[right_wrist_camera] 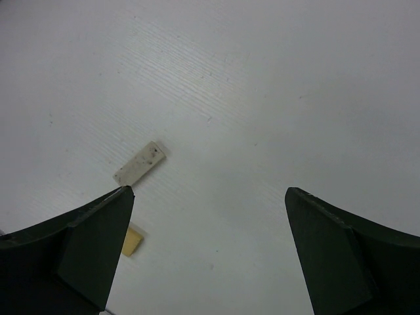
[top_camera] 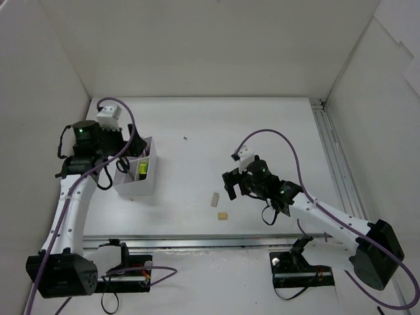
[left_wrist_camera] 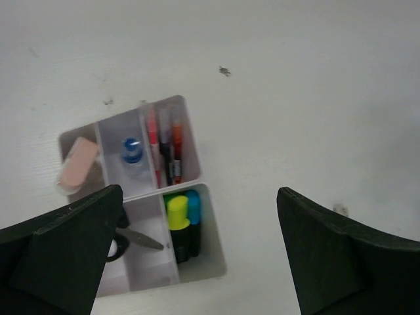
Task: Sort the stationery into containers
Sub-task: Pick up the stationery from the center of the board.
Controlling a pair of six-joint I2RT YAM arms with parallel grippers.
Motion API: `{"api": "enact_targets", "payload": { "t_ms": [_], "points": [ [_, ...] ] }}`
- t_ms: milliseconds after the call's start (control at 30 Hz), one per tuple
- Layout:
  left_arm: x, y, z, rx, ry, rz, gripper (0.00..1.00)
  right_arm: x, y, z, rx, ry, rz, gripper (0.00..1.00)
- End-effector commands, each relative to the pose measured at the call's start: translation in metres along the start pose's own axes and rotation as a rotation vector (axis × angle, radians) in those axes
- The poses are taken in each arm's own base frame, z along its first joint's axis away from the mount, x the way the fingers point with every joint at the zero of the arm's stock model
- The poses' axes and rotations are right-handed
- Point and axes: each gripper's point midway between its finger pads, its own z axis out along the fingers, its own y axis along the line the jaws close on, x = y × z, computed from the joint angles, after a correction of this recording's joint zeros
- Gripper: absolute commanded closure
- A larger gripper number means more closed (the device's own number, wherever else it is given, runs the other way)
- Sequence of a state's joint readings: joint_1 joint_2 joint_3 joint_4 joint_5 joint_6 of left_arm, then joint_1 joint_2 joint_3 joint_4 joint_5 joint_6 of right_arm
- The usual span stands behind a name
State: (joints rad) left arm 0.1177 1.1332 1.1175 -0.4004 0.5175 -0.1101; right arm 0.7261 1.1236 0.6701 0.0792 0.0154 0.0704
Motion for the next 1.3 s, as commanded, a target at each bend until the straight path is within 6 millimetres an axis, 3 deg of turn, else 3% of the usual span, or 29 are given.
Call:
{"api": "enact_targets", "payload": {
  "t_ms": [0, 67, 100, 167, 233, 300, 333, 400, 467, 500, 633, 767, 867, 900, 1067, 1133, 1267],
  "points": [
    [-0.002, -0.061, -0.005, 0.102, -0.029, 0.054, 0.00, 0.003, 0.000, -0.013, 0.017, -0.037, 0.159, 0.02],
    [0.010, -0.084, 0.001, 0.133, 0.011, 0.054, 0.01, 0.009, -0.015, -0.019, 0.116, -0.061, 0.244, 0.02],
    [0.026, -0.105, 0.009, 0.156, 0.066, 0.057, 0.00, 0.014, -0.021, -0.028, 0.151, -0.083, 0.317, 0.02],
    [0.046, -0.124, 0.018, 0.159, 0.131, 0.064, 0.00, 0.015, -0.043, -0.044, 0.271, -0.153, 0.411, 0.02],
    [0.071, -0.151, 0.031, 0.161, 0.213, 0.078, 0.00, 0.026, -0.056, -0.056, 0.345, -0.149, 0.443, 0.02],
    [0.094, -0.166, 0.045, 0.150, 0.279, 0.102, 0.01, 0.026, -0.069, -0.072, 0.415, -0.194, 0.489, 0.02],
    [0.107, -0.185, 0.047, 0.183, 0.312, 0.117, 0.00, 0.026, -0.077, -0.077, 0.456, -0.215, 0.510, 0.02],
    [0.129, -0.210, 0.063, 0.213, 0.374, 0.138, 0.01, 0.026, -0.081, -0.085, 0.473, -0.236, 0.541, 0.02],
    [0.157, -0.214, 0.081, 0.150, 0.463, 0.150, 0.00, 0.028, -0.084, -0.088, 0.491, -0.236, 0.548, 0.02],
    [0.154, -0.223, 0.086, 0.152, 0.462, 0.152, 0.01, 0.030, -0.084, -0.088, 0.497, -0.230, 0.547, 0.02],
    [0.191, -0.253, 0.097, 0.132, 0.564, 0.206, 0.01, 0.036, -0.089, -0.088, 0.545, -0.183, 0.524, 0.02],
    [0.212, -0.252, 0.111, 0.029, 0.606, 0.231, 0.07, 0.047, -0.093, -0.087, 0.587, -0.121, 0.501, 0.02],
    [0.223, -0.246, 0.116, -0.019, 0.628, 0.211, 0.20, 0.052, -0.096, -0.089, 0.616, -0.111, 0.503, 0.02],
    [0.226, -0.245, 0.117, -0.025, 0.634, 0.206, 0.30, 0.052, -0.097, -0.090, 0.622, -0.118, 0.505, 0.02],
    [0.248, -0.246, 0.113, -0.031, 0.663, 0.221, 0.44, 0.051, -0.102, -0.098, 0.641, -0.144, 0.521, 0.02],
    [0.257, -0.246, 0.112, -0.034, 0.682, 0.243, 0.55, 0.050, -0.103, -0.100, 0.646, -0.157, 0.528, 0.02],
    [0.269, -0.251, 0.110, -0.003, 0.713, 0.246, 0.86, 0.048, -0.104, -0.104, 0.651, -0.177, 0.540, 0.02]
  ]
}}
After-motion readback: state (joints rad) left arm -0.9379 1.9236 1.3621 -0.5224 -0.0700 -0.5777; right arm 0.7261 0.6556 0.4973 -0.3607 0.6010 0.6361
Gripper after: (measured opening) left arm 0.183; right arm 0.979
